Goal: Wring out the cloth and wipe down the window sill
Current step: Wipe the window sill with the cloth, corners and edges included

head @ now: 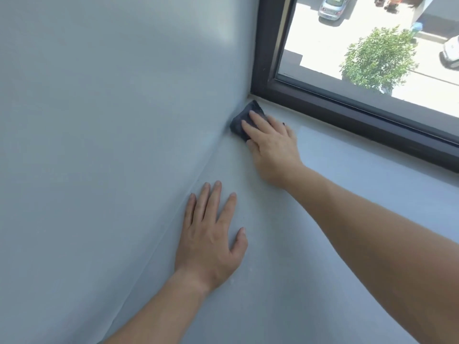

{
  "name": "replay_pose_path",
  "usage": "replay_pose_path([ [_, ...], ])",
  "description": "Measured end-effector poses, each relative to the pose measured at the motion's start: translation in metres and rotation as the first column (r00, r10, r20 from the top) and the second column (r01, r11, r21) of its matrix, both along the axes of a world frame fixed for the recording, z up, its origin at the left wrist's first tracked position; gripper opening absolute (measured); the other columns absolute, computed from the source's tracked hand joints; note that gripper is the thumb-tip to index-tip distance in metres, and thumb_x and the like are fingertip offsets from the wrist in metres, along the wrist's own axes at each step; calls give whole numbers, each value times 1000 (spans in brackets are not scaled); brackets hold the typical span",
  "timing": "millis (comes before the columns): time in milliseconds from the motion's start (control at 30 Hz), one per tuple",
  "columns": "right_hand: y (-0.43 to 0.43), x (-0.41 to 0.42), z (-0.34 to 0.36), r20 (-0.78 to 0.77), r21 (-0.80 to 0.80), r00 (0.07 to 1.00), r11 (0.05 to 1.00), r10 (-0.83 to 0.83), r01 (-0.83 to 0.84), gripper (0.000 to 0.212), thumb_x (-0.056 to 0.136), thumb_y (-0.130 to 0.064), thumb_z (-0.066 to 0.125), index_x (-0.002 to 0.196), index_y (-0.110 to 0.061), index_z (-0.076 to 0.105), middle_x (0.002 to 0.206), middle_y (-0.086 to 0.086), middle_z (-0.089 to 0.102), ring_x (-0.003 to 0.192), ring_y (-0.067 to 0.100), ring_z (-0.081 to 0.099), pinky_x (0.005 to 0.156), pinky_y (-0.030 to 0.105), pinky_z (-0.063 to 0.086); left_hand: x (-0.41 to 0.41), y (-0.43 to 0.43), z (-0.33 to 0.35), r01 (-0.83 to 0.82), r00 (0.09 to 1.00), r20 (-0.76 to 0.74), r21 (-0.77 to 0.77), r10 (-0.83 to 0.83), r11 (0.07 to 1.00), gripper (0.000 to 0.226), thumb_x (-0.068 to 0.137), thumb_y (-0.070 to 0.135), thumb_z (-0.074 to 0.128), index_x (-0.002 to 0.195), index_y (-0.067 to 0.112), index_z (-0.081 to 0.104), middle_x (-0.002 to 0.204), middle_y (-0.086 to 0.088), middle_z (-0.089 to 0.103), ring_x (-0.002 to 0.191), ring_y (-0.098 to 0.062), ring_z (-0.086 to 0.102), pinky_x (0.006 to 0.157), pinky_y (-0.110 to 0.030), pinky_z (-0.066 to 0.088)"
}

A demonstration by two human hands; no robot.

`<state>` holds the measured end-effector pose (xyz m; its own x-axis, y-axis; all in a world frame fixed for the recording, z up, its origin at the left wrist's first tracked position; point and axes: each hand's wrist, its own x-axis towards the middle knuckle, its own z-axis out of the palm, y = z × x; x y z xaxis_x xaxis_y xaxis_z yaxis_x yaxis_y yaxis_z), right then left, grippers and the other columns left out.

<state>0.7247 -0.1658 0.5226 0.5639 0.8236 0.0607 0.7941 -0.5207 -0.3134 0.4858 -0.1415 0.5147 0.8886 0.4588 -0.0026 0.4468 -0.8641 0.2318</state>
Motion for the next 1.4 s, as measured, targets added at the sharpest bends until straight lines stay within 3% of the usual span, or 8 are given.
replay_pose_path([
  [167,-42,-20,1,25,-60,939,938,344,-342,49,99,-40,30,145,-33,45,158,-11,33,142,24,32,112,42,24,-1,2,-1,9,1000,-7,2,-9,1000,68,89,48,43,148,15,43,162,-14,24,152,-29,15,121,-53,16],
  [333,-42,41,5,57,-100,993,989,-107,112,45,104,-28,36,148,-31,35,162,-10,21,143,28,23,110,43,20,2,1,-1,11,1000,-13,16,-10,1000,69,89,49,40,149,14,41,162,-14,24,152,-30,15,121,-53,14],
  [533,-81,0,4,49,-118,969,965,242,-235,49,100,-36,31,148,-35,39,160,-13,28,141,25,30,110,46,23,1,1,0,23,1000,-12,10,-23,1000,69,89,49,39,149,13,41,162,-15,24,151,-32,16,121,-53,14],
  [733,-76,25,2,31,-66,991,989,-128,129,46,102,-26,41,148,-32,40,161,-11,26,142,26,25,110,42,19,1,0,-2,12,1000,28,-21,-12,1000,68,90,48,40,146,11,43,160,-17,28,151,-32,18,121,-55,13],
  [933,-117,-28,6,36,-132,964,957,264,-257,49,100,-44,30,147,-36,39,159,-13,29,140,22,30,111,43,20,-22,-9,5,-23,997,76,-49,26,999,65,87,46,44,140,9,49,154,-15,39,147,-32,29,119,-55,15],
  [1100,-87,32,3,21,-111,983,977,-182,184,48,104,-29,35,152,-30,31,163,-5,21,148,27,17,117,45,15,-41,-15,1,0,1000,-1,-4,0,1000,66,90,50,39,148,18,43,162,-9,26,151,-28,19,119,-57,14],
  [1300,-119,-37,1,11,-125,972,964,236,-233,51,99,-33,31,150,-33,36,161,-10,26,148,22,21,117,45,15,-40,-16,1,-12,999,-36,2,12,1000,67,90,49,39,149,18,42,163,-8,24,152,-26,16,119,-57,15],
  [1400,-107,15,4,26,-128,1000,992,10,-6,51,100,-27,34,151,-30,34,162,-7,24,147,25,23,118,47,17,-38,-16,1,-7,999,-34,8,7,1000,67,89,49,40,148,17,44,162,-10,27,151,-28,18,118,-59,16],
])
